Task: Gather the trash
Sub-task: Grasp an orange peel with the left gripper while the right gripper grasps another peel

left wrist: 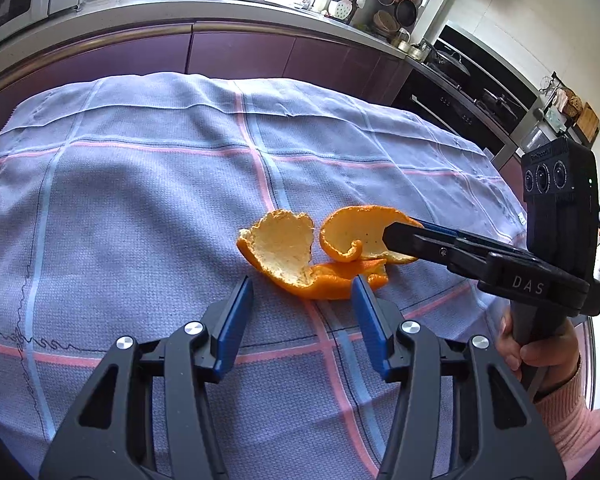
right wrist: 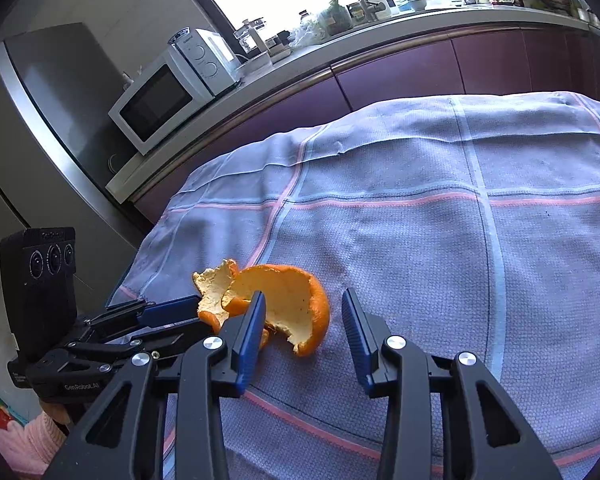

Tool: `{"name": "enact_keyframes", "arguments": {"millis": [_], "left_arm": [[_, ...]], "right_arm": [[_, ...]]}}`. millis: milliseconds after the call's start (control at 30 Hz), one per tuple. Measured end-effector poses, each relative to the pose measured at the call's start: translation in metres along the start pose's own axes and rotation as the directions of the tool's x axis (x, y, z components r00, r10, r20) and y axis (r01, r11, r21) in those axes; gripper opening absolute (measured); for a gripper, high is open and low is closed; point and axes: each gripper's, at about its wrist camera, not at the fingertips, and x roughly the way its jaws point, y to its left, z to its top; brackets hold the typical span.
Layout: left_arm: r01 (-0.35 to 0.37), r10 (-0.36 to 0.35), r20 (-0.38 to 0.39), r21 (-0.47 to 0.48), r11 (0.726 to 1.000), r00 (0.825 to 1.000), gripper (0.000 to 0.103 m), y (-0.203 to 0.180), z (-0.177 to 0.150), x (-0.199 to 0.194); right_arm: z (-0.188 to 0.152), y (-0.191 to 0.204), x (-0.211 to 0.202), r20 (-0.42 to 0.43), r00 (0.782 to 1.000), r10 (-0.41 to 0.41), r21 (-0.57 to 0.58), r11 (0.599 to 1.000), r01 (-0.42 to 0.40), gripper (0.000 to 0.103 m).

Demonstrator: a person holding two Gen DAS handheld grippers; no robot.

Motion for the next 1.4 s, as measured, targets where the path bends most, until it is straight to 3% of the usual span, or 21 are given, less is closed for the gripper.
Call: {"name": "enact_keyframes", "arguments": {"millis": [167, 633, 767, 933, 967, 1000, 1267, 1400], "left_arm": [[0.028, -0.028, -0.001, -0.025, 0.999, 1.0, 0.038, 0.003, 0.003, 0.004], [0.037, -0.037, 0.002, -0.037, 0.999, 0.999, 0.035, 0.005, 0.003, 0.004], [0.034, -0.033, 0.013, -0.034, 0.999, 0.999, 0.026, 0.004, 0.002, 0.001], [0.041, -0.04, 0.029, -0.026, 0.999, 0.999, 0.014, 0.005, -0.002, -0.009], [0.041, -0.04, 0.033, -0.024, 0.999, 0.999, 0.005, 0.006, -0.003, -0.011], [0.042, -0.041, 0.033, -0.024, 0.999, 0.999, 0.004, 0.007, -0.004, -0.013], [0.027, -0.027, 0.029, -0.001, 1.0, 0.999, 0.007, 0.009, -0.006, -0.016], [0.0, 0.0, 0.01, 0.011, 1.0, 1.0, 0.018, 0.008, -0.002, -0.006]], "right_arm": [[-0.002, 0.004, 0.001, -0.018, 1.0, 0.012, -0.016, 1.0, -0.012, 0.018], [0.001, -0.004, 0.0, -0.021, 0.999, 0.035, 0.016, 0.999, -0.035, 0.019], [0.001, -0.006, -0.001, -0.011, 0.999, 0.034, 0.021, 0.999, -0.034, 0.011], [0.003, -0.013, -0.011, 0.03, 0.999, 0.041, 0.055, 0.998, -0.043, 0.009], [0.003, -0.014, -0.013, 0.037, 0.998, 0.043, 0.063, 0.997, -0.046, 0.009], [0.003, -0.015, -0.015, 0.043, 0.998, 0.045, 0.07, 0.996, -0.048, 0.008], [0.002, -0.016, -0.015, 0.046, 0.998, 0.053, 0.085, 0.995, -0.057, 0.008], [0.001, -0.016, -0.012, 0.036, 0.998, 0.052, 0.085, 0.995, -0.055, 0.008]]}}
